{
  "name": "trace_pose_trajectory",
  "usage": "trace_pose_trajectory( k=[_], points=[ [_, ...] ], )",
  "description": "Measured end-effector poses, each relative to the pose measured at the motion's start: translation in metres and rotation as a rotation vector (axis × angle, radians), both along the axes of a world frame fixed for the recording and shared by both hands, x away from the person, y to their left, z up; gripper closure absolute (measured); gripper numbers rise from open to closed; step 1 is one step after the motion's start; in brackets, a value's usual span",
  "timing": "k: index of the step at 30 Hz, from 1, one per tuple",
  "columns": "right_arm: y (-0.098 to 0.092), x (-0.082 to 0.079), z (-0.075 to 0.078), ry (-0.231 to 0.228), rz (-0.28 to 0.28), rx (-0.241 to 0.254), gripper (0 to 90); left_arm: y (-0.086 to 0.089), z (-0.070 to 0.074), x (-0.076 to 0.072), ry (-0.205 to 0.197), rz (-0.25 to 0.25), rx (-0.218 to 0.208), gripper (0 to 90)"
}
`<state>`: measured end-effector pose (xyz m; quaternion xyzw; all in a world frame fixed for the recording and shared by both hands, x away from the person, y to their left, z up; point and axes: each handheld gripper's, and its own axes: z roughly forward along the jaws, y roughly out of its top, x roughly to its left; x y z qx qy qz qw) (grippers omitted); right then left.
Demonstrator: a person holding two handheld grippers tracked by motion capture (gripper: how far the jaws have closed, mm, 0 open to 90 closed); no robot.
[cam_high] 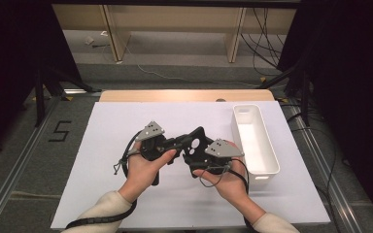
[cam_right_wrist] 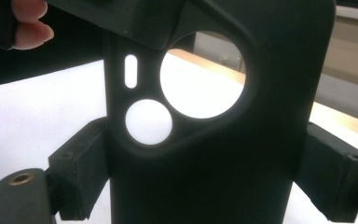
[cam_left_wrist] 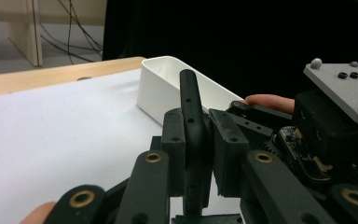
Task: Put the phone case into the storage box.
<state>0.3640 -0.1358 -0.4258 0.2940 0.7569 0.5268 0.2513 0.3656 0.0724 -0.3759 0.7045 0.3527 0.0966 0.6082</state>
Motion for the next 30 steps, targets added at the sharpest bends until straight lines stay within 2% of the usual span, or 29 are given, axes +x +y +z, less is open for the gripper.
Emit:
trace_pose_trajectory(
  k=[4,6,9,13,19,30],
  points=[
    [-0.003,0.002,0.006,-0.009,-0.016,0.014,15.0,0.002,0.004,-0.002,-0.094,-0.018,0.023,46.1],
    [-0.006,0.004,0.009,-0.013,-0.025,0.018,15.1,0.004,0.006,-0.005,-0.126,-0.017,0.053,32.2],
    [-0.011,0.006,0.012,-0.013,-0.041,0.032,15.1,0.008,0.005,-0.01,-0.168,-0.01,0.088,17.4],
    [-0.016,0.009,0.016,-0.017,-0.055,0.045,15.2,0.018,0.002,-0.015,-0.176,0.005,0.112,7.6],
    [-0.021,0.011,0.021,-0.022,-0.065,0.059,15.3,0.038,-0.006,-0.021,-0.181,0.028,0.133,0.1],
    [-0.023,0.014,0.026,-0.031,-0.068,0.068,15.4,0.066,-0.022,-0.033,-0.173,0.085,0.158,0.0]
  ],
)
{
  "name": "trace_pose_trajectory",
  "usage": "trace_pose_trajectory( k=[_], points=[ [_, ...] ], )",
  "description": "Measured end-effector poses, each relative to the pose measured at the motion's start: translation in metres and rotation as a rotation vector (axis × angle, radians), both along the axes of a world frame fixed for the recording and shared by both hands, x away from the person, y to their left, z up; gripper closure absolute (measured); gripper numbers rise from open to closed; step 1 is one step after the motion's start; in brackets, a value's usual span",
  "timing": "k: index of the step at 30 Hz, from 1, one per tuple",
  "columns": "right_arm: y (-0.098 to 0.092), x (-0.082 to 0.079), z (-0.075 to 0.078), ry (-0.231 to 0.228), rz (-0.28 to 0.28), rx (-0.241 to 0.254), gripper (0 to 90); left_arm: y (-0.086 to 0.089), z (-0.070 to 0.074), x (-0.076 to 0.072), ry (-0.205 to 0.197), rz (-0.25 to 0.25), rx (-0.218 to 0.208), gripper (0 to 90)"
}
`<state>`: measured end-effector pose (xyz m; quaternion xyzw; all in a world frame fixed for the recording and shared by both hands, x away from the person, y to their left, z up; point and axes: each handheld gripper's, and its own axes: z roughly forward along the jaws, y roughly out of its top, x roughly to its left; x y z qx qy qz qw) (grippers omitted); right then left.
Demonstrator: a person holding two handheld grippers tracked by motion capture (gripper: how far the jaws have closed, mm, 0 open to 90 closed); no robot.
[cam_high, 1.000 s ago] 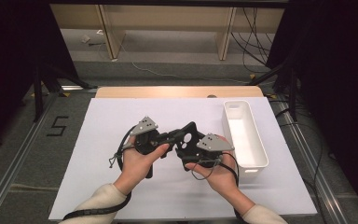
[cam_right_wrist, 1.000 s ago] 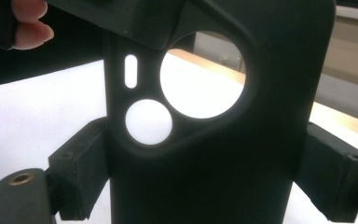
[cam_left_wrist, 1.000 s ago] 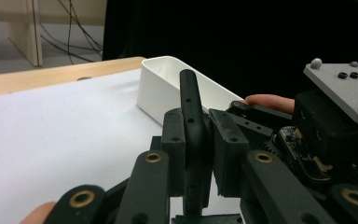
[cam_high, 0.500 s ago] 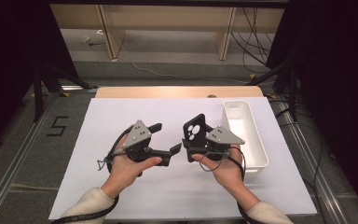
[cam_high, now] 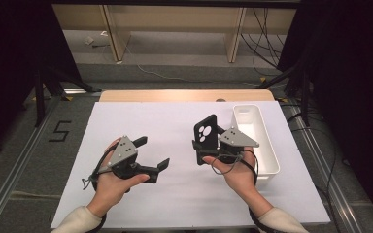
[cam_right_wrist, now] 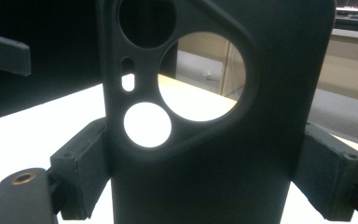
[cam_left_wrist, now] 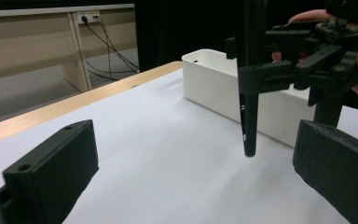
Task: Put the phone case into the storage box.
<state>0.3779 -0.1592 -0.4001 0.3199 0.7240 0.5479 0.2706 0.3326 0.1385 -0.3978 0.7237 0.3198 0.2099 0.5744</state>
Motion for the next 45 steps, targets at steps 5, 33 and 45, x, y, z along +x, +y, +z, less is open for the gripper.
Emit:
trace_pose_trajectory(
  k=[5,33,45],
  points=[
    [-0.003,0.002,0.003,-0.002,-0.009,0.01,15.4,0.005,-0.003,-0.003,0.0,0.012,0.004,0.0],
    [-0.027,0.012,0.018,-0.012,-0.077,0.06,15.6,0.015,-0.011,-0.007,0.002,0.025,0.013,0.0],
    [-0.039,0.015,0.024,-0.016,-0.114,0.079,15.7,0.016,-0.013,-0.006,-0.001,0.027,0.015,0.0]
  ],
)
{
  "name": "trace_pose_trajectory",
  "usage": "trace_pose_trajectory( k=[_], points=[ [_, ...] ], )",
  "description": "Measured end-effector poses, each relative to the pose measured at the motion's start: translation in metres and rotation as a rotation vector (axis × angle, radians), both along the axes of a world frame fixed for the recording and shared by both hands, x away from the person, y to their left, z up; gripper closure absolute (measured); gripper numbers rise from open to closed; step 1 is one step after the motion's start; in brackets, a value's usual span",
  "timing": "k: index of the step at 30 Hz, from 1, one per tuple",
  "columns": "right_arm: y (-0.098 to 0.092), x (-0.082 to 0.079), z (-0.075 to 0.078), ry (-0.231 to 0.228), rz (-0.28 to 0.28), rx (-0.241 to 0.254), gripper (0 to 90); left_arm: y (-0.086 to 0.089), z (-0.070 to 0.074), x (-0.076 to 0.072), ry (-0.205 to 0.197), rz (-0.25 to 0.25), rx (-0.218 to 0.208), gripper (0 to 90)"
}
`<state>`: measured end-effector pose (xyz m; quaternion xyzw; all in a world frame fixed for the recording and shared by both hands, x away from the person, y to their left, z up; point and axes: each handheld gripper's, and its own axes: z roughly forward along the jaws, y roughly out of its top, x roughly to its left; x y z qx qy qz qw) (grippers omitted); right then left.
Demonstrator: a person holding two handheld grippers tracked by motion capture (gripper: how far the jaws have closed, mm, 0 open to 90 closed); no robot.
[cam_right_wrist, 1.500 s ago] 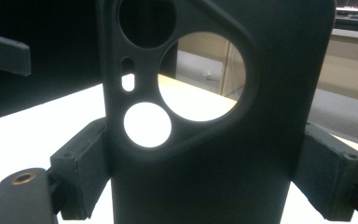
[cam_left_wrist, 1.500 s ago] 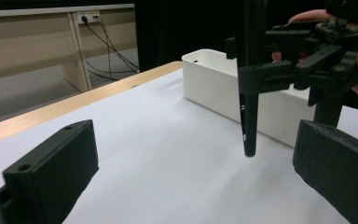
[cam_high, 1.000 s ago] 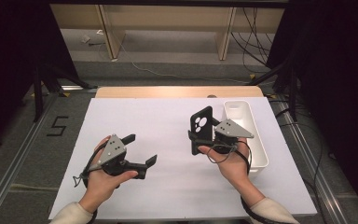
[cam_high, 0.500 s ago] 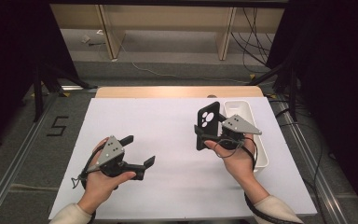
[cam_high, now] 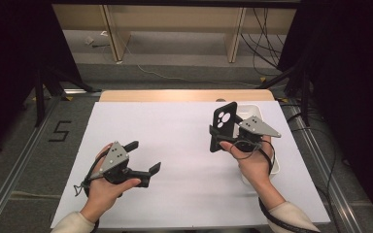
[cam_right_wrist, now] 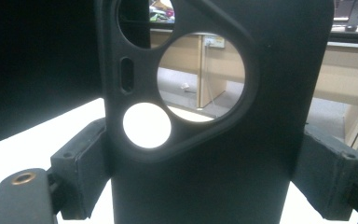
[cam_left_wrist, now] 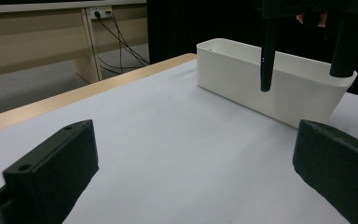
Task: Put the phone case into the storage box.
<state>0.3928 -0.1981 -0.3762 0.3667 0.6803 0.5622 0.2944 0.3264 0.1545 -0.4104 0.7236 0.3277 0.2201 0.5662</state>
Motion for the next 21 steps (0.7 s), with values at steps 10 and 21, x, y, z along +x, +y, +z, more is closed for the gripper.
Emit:
trace_pose_trajectory(
  k=[10,21],
  points=[
    [-0.009,0.002,0.004,-0.006,-0.027,0.013,15.6,0.002,-0.001,0.002,0.002,0.005,0.0,0.0],
    [-0.015,0.004,0.006,-0.008,-0.047,0.021,15.7,0.003,-0.002,0.003,-0.002,0.007,0.005,0.0]
  ],
)
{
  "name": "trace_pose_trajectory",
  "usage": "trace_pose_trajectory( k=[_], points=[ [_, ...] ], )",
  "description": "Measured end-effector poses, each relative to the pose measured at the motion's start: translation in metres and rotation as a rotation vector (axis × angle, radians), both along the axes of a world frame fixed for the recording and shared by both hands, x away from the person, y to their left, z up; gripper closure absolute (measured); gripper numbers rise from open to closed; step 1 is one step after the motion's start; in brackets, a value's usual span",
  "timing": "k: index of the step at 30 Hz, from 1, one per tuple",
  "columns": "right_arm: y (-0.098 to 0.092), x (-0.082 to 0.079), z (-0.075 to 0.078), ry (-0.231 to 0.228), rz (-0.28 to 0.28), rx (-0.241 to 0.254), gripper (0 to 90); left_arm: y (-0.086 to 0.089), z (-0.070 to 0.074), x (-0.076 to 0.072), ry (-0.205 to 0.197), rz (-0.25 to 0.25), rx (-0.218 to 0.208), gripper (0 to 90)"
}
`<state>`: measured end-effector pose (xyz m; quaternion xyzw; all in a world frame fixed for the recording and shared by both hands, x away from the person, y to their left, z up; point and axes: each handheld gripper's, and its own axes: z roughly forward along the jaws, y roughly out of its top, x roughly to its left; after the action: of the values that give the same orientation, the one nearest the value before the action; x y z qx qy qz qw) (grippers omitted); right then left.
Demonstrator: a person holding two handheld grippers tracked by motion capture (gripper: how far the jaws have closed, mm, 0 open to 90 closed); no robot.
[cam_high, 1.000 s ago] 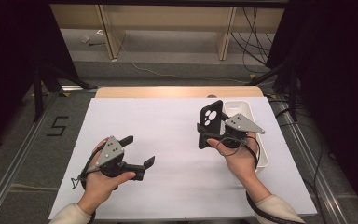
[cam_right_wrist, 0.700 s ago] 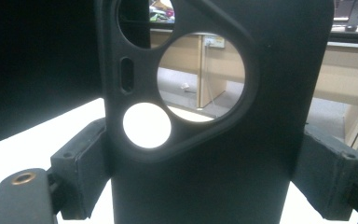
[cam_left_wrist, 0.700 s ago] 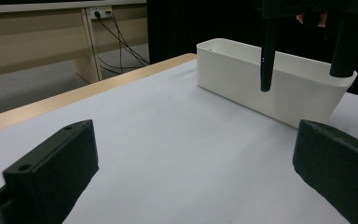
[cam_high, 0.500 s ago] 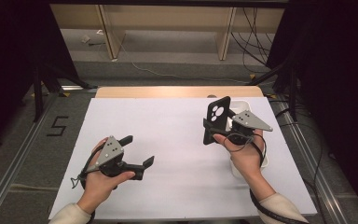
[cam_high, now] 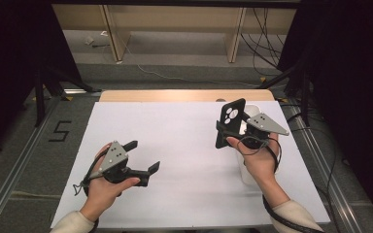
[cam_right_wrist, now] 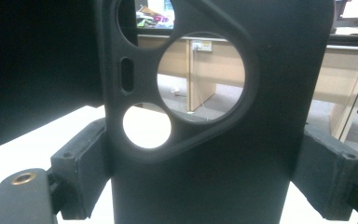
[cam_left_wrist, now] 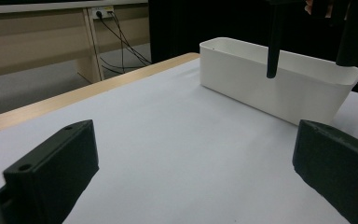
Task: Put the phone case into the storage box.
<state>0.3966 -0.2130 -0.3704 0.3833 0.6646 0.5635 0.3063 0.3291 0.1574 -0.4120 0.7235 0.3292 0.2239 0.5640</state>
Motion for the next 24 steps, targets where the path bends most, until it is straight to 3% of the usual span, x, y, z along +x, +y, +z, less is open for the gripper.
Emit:
trace_pose_trajectory(
  k=[24],
  points=[
    [-0.015,0.004,0.005,-0.003,-0.057,0.015,15.7,0.0,0.0,0.001,-0.003,0.0,0.003,0.0]
  ],
)
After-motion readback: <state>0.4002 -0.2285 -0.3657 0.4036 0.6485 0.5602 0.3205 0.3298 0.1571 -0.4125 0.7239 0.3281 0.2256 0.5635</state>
